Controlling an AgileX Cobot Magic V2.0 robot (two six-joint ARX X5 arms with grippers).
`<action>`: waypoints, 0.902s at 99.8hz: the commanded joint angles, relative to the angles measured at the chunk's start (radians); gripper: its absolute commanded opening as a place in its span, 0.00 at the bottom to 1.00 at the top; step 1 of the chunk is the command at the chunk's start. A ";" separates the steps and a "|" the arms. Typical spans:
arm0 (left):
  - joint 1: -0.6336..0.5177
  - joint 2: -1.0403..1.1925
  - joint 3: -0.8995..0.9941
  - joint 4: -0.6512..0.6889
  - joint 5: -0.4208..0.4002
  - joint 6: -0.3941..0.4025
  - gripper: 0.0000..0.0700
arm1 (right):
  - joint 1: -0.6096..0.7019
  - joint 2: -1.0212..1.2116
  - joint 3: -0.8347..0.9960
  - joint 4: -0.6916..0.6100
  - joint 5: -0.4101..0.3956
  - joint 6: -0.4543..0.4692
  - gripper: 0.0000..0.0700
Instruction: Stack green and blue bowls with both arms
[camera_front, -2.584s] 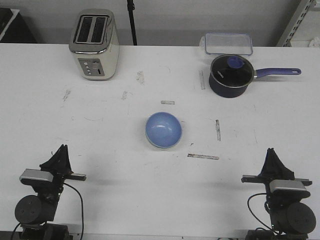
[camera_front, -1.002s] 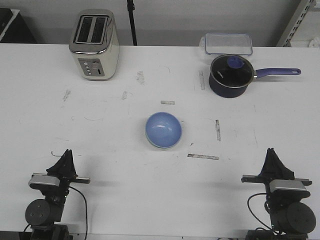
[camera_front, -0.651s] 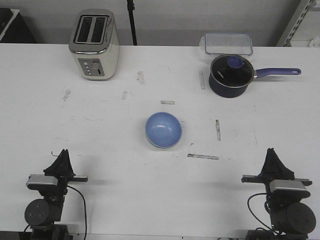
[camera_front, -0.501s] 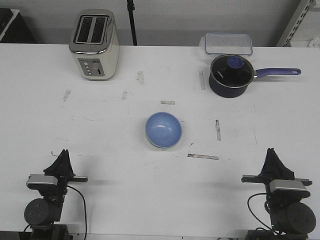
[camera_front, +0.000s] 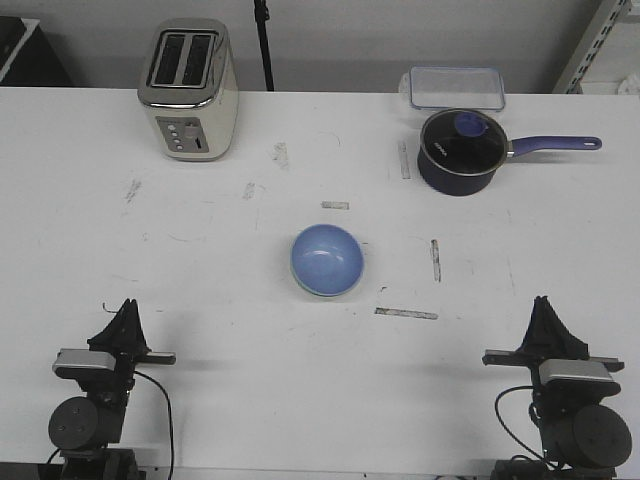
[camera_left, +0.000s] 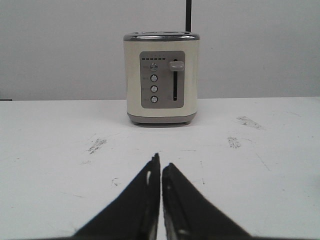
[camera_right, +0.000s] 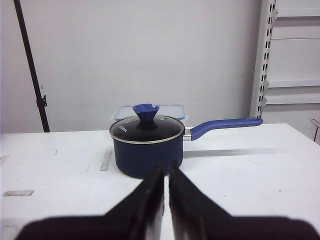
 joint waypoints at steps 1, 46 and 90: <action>0.002 -0.002 -0.022 0.015 0.000 0.008 0.00 | 0.000 -0.002 0.002 0.011 0.000 0.003 0.01; 0.002 -0.002 -0.022 0.015 0.000 0.008 0.00 | 0.000 -0.002 0.002 0.010 0.002 0.002 0.01; 0.002 -0.002 -0.022 0.015 0.000 0.008 0.00 | 0.001 -0.035 -0.035 0.012 -0.001 0.008 0.01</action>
